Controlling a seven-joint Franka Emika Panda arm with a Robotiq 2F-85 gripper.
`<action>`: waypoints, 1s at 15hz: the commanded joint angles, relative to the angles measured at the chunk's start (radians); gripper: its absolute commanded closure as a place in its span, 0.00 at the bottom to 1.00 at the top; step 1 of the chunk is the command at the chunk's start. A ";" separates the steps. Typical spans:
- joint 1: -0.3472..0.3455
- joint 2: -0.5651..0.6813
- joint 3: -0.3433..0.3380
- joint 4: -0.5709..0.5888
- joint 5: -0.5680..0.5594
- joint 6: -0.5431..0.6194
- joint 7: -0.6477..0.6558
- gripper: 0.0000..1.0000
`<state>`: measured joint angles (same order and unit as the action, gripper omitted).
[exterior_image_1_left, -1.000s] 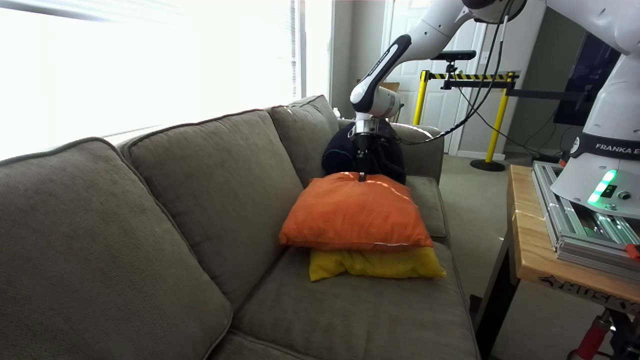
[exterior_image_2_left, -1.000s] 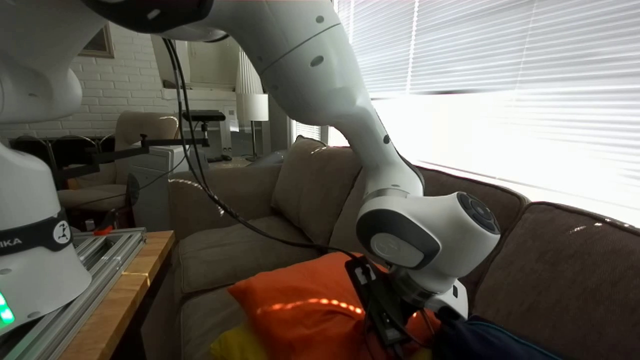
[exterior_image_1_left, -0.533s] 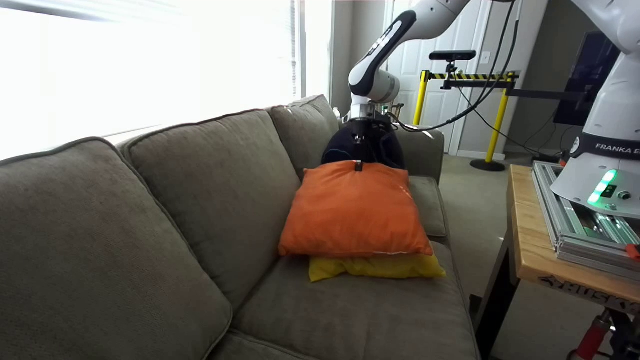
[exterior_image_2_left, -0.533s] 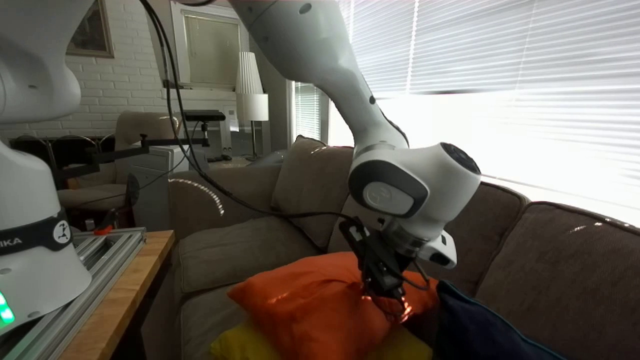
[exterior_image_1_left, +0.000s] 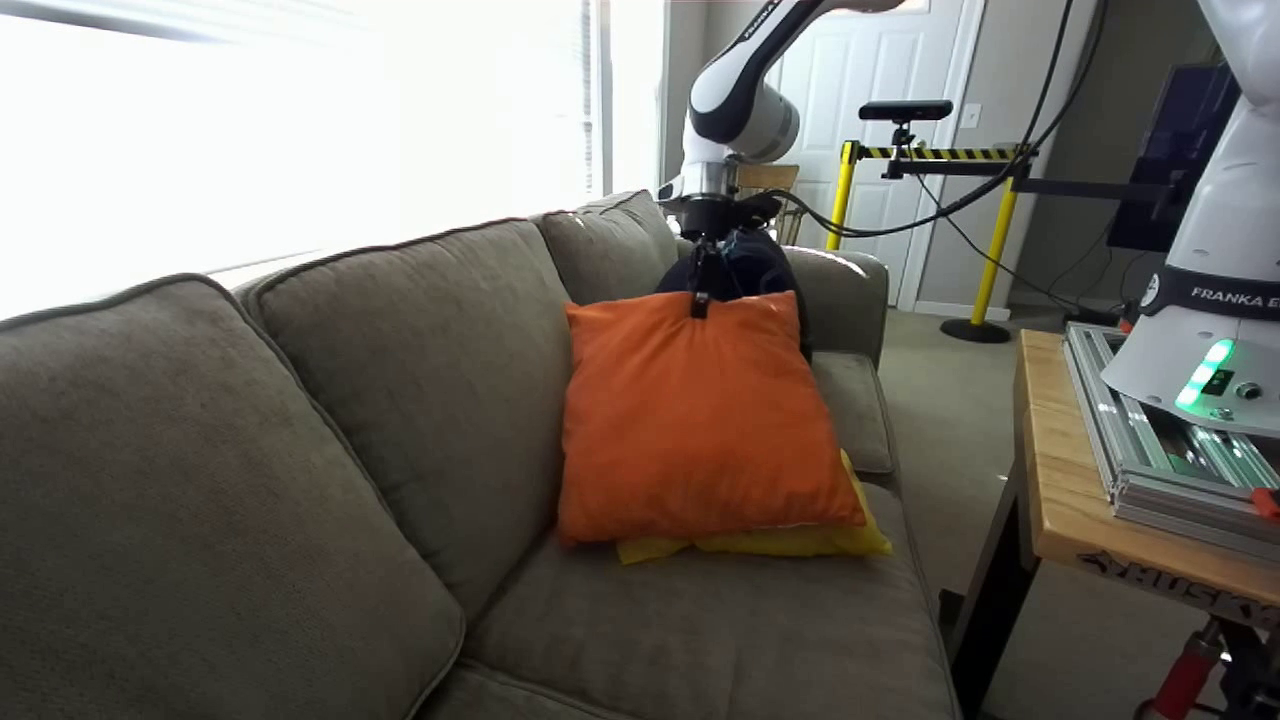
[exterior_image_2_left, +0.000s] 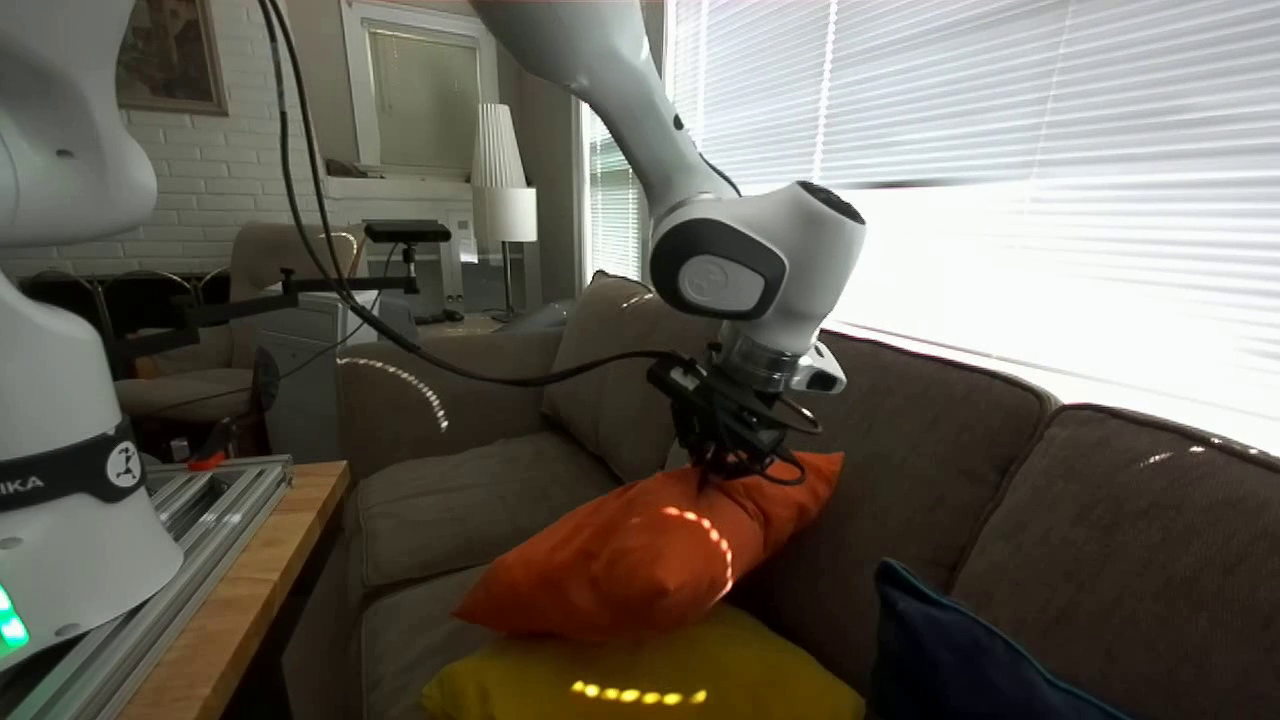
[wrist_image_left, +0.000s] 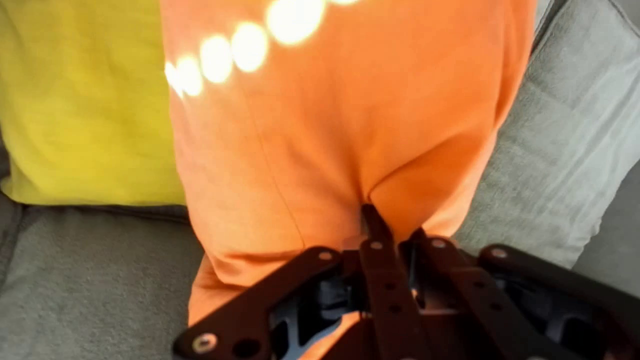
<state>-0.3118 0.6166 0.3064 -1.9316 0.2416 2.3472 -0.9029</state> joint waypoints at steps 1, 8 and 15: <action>0.030 -0.118 0.050 -0.148 0.063 0.081 -0.164 0.98; 0.117 -0.236 0.142 -0.273 0.123 0.108 -0.439 0.98; 0.168 -0.232 0.287 -0.325 0.403 0.267 -0.707 0.98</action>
<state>-0.1490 0.4147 0.5309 -2.2212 0.4766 2.5443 -1.5041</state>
